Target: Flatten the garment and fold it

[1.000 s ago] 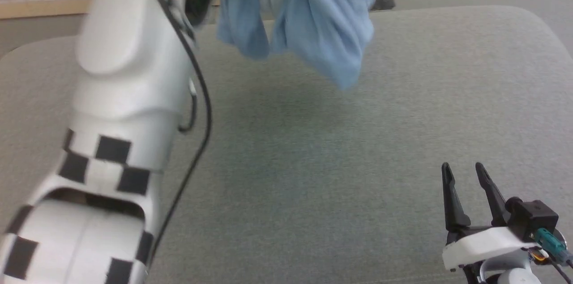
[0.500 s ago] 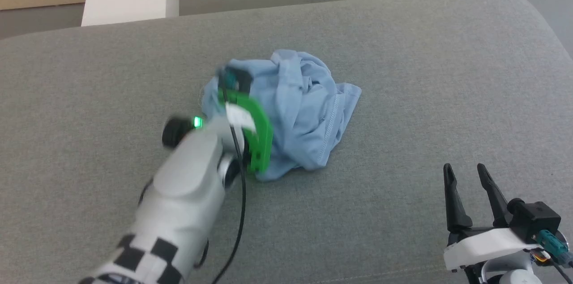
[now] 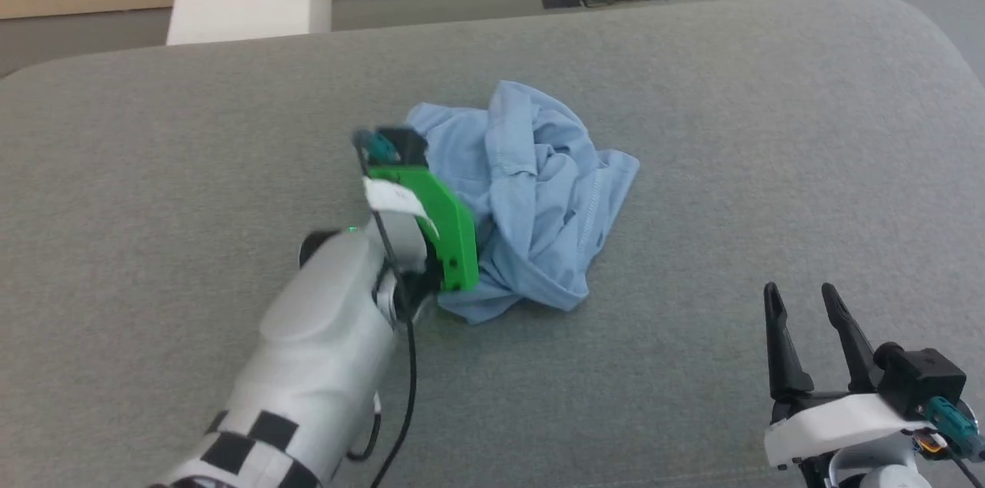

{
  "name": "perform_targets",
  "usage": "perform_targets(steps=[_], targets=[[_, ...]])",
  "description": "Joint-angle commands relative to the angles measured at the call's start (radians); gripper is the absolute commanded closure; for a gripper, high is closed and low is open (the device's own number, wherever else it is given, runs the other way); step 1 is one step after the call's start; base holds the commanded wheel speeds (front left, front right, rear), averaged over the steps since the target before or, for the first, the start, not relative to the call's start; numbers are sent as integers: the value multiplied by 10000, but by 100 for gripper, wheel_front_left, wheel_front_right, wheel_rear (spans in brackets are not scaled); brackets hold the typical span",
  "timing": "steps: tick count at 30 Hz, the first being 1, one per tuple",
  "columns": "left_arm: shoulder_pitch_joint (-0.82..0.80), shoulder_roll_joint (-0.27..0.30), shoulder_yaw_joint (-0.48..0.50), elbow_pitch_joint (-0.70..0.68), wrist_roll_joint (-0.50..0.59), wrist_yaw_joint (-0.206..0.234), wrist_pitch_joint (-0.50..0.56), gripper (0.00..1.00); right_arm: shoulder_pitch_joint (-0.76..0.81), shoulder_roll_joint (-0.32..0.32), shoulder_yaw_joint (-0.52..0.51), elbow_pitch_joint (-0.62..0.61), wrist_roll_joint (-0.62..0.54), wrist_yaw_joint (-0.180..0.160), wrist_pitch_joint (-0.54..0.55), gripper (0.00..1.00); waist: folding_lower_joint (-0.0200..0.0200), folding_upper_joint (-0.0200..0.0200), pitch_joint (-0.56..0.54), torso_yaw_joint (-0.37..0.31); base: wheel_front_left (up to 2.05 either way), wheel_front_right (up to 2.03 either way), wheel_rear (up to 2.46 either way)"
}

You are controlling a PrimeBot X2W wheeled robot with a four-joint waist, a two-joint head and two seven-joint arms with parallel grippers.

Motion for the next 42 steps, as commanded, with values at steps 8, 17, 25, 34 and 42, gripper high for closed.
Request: perform_targets(steps=[8,17,25,34,42], targets=[[-321,509,1602,-1270,-747,216,-2459,0,323,5,-58,28,104,-13,-57,0,1,0,-738,909,0,0,0],[1119,1978,2391,-2701,217,554,-5897,0,387,5,-360,-18,66,-13,-57,0,1,0,-1172,1322,0,0,0],[3355,2985,2505,-4401,1693,1153,-6545,0,290,5,-689,-173,-104,-13,-57,0,1,0,-1290,1332,0,0,0],[5564,3165,2684,-5545,2273,1279,-6566,0,451,5,-725,-131,-146,-13,-57,0,1,0,-1502,1161,0,0,0],[6718,2720,3173,-6133,2122,1337,-6567,0,635,5,-680,-55,-105,-13,-57,0,1,0,-1581,1109,0,0,0]])
